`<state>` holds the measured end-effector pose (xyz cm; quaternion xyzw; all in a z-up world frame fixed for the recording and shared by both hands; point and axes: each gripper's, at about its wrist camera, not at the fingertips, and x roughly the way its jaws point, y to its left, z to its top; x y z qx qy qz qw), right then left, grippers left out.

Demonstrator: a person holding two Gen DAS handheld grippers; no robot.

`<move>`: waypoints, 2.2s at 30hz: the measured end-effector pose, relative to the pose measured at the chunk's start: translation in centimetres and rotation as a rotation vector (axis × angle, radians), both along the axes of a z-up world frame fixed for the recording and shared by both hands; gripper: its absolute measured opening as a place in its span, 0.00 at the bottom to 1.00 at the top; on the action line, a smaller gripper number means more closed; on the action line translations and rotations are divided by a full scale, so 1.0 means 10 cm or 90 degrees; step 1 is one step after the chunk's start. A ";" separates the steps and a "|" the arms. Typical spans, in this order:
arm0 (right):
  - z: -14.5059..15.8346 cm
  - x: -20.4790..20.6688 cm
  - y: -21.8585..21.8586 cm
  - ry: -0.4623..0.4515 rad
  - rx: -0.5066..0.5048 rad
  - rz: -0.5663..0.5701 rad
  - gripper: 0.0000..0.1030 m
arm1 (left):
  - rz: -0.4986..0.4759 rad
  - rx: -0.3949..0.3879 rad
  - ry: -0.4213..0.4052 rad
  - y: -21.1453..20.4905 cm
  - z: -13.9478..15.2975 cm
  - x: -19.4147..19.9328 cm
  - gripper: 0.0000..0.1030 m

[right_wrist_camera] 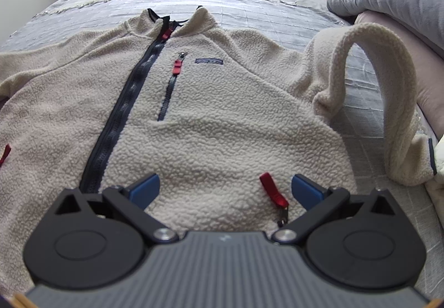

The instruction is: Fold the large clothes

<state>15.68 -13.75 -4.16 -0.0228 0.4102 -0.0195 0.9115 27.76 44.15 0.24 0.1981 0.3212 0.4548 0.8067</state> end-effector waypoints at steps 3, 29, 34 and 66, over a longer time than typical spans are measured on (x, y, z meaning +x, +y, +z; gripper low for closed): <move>0.04 -0.02 -0.09 0.002 -0.001 -0.018 1.00 | 0.062 0.035 0.011 0.14 -0.07 -0.03 0.59; 0.16 -0.46 -2.76 -0.038 0.241 -0.363 0.72 | -0.484 -0.397 0.029 -2.91 -0.33 -0.54 0.98; -0.37 -0.09 -2.93 -0.014 0.239 -0.447 0.65 | -0.526 -0.423 0.035 -3.32 -0.38 -0.69 0.98; 0.21 0.20 -3.44 -0.139 -0.477 -0.444 0.88 | -0.514 -0.439 0.066 -3.29 -0.54 -1.35 0.98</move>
